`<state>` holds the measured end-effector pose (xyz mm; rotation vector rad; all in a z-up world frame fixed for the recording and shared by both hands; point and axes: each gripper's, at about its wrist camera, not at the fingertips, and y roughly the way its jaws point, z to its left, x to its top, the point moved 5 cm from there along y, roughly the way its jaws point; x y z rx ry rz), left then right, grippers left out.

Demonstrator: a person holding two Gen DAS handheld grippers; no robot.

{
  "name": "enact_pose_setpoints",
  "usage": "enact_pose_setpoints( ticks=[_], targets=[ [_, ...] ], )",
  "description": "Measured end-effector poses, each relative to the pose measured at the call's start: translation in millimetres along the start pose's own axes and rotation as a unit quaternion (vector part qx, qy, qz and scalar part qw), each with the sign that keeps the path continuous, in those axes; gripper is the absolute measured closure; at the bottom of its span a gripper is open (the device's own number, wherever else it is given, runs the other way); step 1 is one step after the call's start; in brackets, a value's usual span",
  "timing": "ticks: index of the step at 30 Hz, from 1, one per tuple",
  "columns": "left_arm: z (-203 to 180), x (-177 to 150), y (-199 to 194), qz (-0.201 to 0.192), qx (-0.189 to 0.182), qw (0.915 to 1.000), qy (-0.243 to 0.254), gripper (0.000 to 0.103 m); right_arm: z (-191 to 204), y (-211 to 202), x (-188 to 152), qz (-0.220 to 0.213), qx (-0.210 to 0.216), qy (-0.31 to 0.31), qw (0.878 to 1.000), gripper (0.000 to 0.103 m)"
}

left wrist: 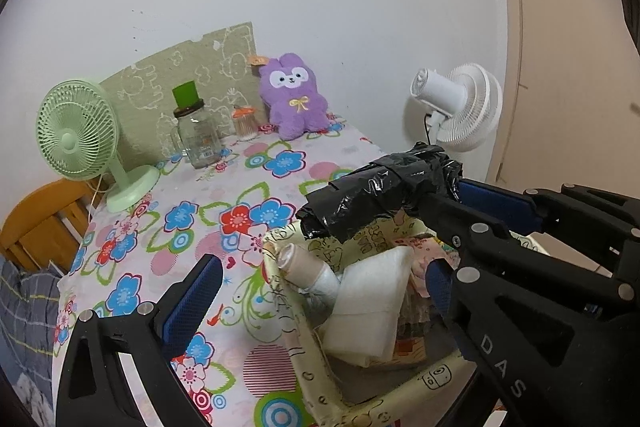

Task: Organize soft objects
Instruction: 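Lower the black bag into the yellow box and open the right tool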

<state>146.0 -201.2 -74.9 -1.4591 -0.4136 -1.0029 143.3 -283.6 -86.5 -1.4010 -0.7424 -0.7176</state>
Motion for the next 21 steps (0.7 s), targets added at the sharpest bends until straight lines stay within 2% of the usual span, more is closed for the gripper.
enact_pose_setpoints(
  ticks=[14, 19, 21],
  targets=[
    [-14, -12, 26, 0.035, 0.006, 0.999, 0.026, 0.001, -21, 29, -23, 0.043, -0.015, 0.029, 0.999, 0.08],
    [-15, -16, 31, 0.045, 0.005, 0.9985, 0.029, 0.001, -22, 36, -28, 0.058, -0.018, 0.031, 0.998, 0.076],
    [-14, -17, 30, 0.046, 0.003, 0.9985, 0.029, 0.001, -21, 35, -28, 0.058, -0.023, 0.026, 0.998, 0.07]
  ],
)
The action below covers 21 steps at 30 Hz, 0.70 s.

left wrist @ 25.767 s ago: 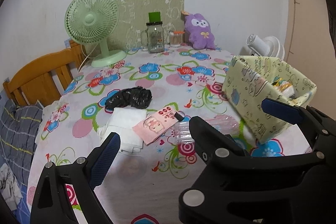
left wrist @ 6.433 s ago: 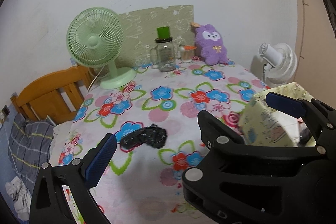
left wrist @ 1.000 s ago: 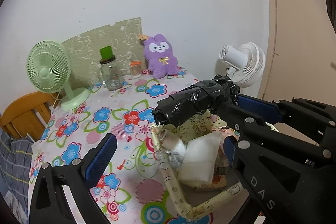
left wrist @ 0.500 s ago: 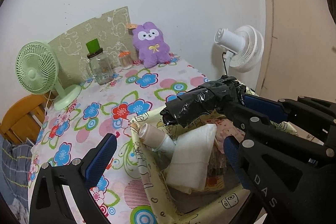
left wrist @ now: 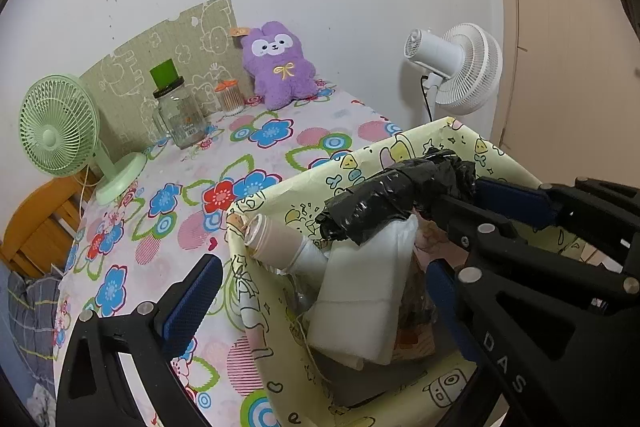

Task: Organize soft objects
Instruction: 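Lower the black bag into the yellow box and open the right tool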

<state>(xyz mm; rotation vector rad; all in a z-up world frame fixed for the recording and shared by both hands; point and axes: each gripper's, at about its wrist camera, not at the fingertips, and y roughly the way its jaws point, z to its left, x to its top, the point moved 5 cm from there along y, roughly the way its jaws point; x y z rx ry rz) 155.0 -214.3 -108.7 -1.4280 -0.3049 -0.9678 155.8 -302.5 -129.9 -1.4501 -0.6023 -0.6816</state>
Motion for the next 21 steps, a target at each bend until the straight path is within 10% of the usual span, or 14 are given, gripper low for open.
enact_pose_setpoints(
  ticks=[9, 21],
  targets=[
    [7, -2, -13, -0.012, -0.017, 0.9997, -0.01, 0.001, 7, -14, 4, -0.022, 0.006, 0.001, 1.0, 0.029],
    [41, -6, -48, -0.045, -0.012, 0.998, -0.042, 0.001, 29, -45, 9, -0.054, 0.01, 0.009, 0.998, 0.013]
  ],
)
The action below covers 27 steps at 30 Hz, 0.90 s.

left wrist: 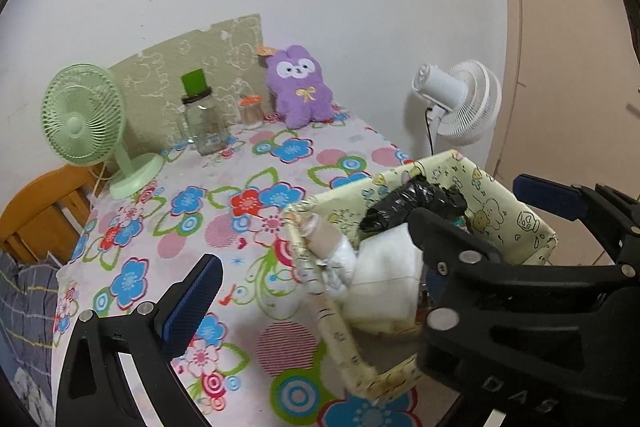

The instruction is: Organize soft objects

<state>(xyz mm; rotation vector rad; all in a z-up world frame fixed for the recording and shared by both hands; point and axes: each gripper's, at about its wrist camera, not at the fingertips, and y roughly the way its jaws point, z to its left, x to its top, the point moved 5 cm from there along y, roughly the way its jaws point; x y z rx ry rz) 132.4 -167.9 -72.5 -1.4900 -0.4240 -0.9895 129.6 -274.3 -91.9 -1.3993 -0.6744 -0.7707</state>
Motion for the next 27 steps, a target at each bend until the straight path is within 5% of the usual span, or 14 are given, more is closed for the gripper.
enact_pose_setpoints(
  ticks=[27],
  targets=[
    [117, -28, -101, -0.071, 0.067, 0.9911, -0.091, 0.0, 89, -83, 19, -0.11, 0.035, -0.012, 0.993, 0.001]
  ],
)
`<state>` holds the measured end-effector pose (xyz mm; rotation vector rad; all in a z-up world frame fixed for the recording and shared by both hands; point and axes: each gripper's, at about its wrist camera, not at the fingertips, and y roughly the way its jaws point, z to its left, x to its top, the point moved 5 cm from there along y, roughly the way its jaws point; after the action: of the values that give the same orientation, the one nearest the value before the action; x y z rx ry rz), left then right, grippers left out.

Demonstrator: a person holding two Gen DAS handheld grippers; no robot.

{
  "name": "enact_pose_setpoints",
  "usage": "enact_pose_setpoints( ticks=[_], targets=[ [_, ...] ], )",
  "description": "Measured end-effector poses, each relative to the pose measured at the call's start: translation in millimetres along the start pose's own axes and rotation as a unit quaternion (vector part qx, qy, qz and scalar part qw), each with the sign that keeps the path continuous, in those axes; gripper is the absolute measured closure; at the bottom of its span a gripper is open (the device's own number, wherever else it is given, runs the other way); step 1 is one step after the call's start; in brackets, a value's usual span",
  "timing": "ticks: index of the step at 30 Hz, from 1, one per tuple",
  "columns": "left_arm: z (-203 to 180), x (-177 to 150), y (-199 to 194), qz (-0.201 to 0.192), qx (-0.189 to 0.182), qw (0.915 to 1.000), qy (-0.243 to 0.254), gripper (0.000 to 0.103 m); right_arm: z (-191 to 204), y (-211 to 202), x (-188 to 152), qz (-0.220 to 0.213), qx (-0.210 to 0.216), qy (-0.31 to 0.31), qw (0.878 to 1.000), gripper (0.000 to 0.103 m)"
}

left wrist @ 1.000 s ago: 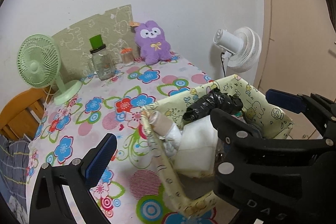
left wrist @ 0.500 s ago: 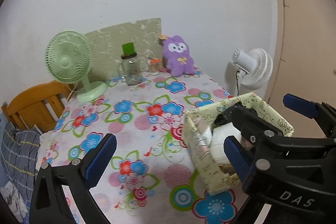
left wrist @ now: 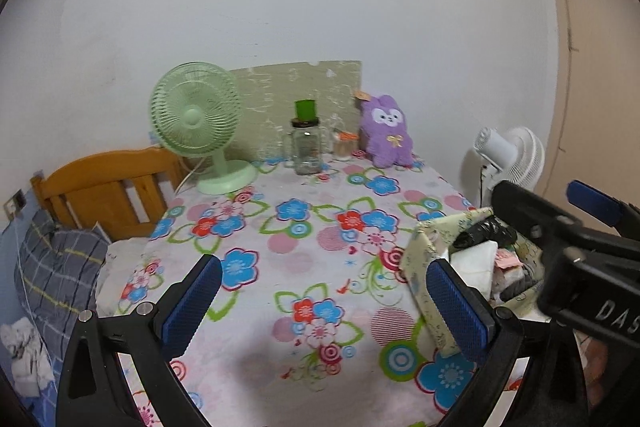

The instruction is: Organize soft objects

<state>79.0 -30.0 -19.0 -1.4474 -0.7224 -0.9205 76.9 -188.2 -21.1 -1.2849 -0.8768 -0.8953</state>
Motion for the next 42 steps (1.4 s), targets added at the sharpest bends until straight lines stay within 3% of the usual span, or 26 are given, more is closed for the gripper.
enact_pose_setpoints(
  ticks=[8, 18, 42],
  targets=[
    [34, -5, -14, -0.011, 0.021, 0.9993, -0.029, 0.0, 16, -14, 0, -0.015, 0.0, 0.001, 1.0, 0.0],
    [64, -4, -28, -0.025, 0.015, 0.9972, -0.068, 0.0, 24, -21, -7, -0.017, -0.001, 0.005, 1.0, 0.0],
    [54, 2, -35, -0.036, 0.02, 0.9969, -0.066, 0.0, 24, -26, -8, -0.022, 0.002, 0.003, 1.0, 0.0]
  ],
)
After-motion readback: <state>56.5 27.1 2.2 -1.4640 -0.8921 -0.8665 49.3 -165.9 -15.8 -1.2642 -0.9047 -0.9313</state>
